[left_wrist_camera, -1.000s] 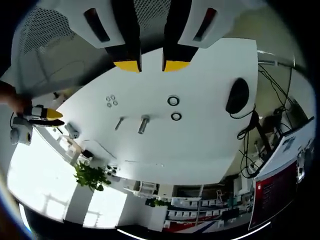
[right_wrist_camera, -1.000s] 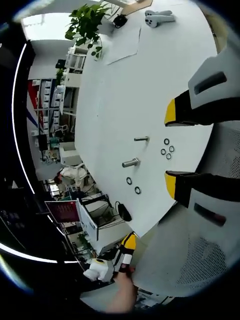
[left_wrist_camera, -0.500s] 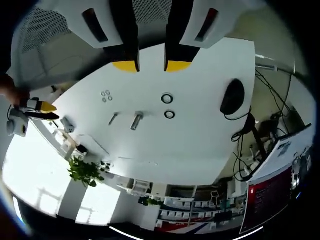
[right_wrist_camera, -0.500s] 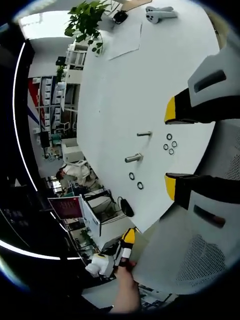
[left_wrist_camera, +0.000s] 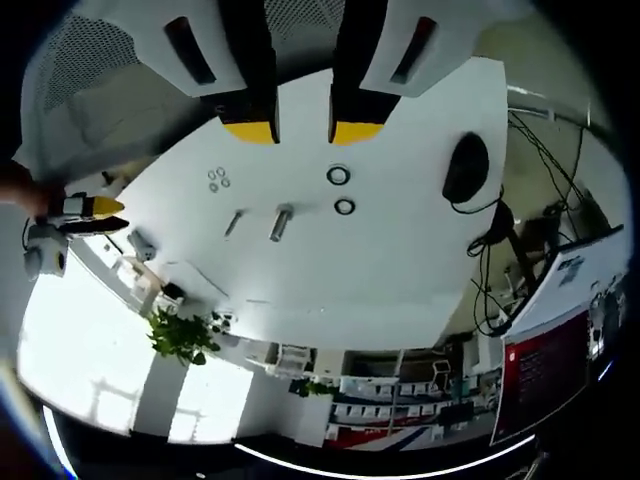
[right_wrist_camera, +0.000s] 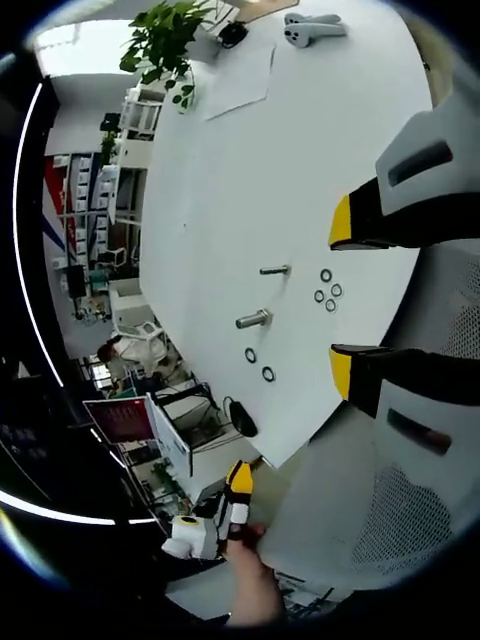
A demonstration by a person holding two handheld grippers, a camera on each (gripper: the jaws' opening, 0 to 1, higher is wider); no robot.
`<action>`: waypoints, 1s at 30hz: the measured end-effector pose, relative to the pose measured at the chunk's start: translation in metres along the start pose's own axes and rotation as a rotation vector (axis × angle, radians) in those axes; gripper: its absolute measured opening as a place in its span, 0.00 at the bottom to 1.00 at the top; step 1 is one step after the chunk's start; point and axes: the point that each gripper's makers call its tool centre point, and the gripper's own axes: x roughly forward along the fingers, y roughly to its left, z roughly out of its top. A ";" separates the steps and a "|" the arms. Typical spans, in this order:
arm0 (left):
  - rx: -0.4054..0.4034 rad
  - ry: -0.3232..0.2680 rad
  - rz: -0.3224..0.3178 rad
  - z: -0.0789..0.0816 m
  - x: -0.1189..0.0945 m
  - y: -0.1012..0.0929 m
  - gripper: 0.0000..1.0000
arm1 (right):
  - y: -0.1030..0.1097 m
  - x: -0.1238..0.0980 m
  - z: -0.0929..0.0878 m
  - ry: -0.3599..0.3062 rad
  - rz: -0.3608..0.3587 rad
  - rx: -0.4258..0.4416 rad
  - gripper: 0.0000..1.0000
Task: Place the washer onto the threaded stud by aligning its center hole with the stud, sliding it down to the base, and recovering from edge contact or off-axis alignment until the washer reaches the visible bottom stop.
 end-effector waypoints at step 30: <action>0.272 0.315 -0.048 0.014 0.092 -0.005 0.29 | -0.001 -0.001 -0.003 0.017 -0.009 0.002 0.40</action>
